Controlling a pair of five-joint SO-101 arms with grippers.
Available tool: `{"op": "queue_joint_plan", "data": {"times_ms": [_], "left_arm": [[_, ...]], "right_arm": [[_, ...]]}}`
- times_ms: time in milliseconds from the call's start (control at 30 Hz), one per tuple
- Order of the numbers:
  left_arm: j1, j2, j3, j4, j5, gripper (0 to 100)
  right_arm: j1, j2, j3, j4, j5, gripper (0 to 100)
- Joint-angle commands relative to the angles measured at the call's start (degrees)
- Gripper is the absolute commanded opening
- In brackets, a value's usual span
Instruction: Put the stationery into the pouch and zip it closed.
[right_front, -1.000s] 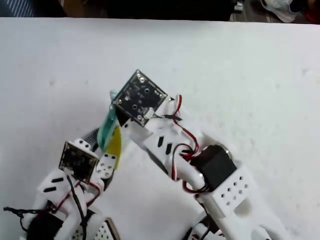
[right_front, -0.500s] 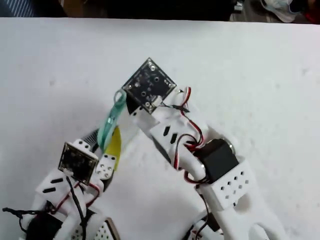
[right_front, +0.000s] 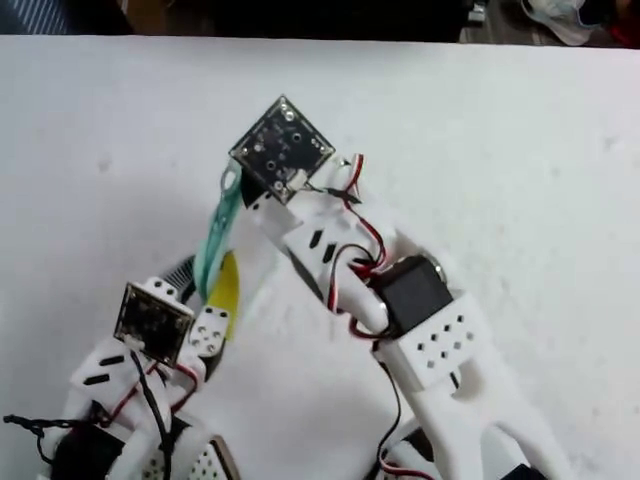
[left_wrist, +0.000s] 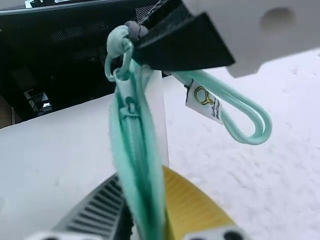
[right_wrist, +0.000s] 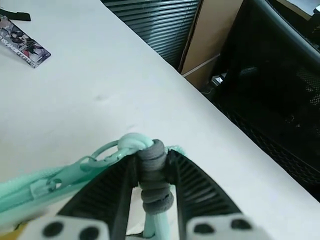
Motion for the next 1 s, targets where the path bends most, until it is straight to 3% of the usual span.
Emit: {"op": "queue_joint_plan", "data": {"times_ms": [0,700,967], "left_arm": [[0.8,-0.6,-3.0,1.7,-0.6,2],[0.8,-0.6,-2.9,1.4,-2.1,2],[0.8,-0.6,-2.9,1.4,-2.2,2]], "right_arm": [[4.6,1.1,-2.4,-3.1,-0.6,1.7],[14.4,8.8,-3.1,-15.3,-0.6,1.7],[17.9,20.6,-14.5,-9.8,-3.3,1.7]]}}
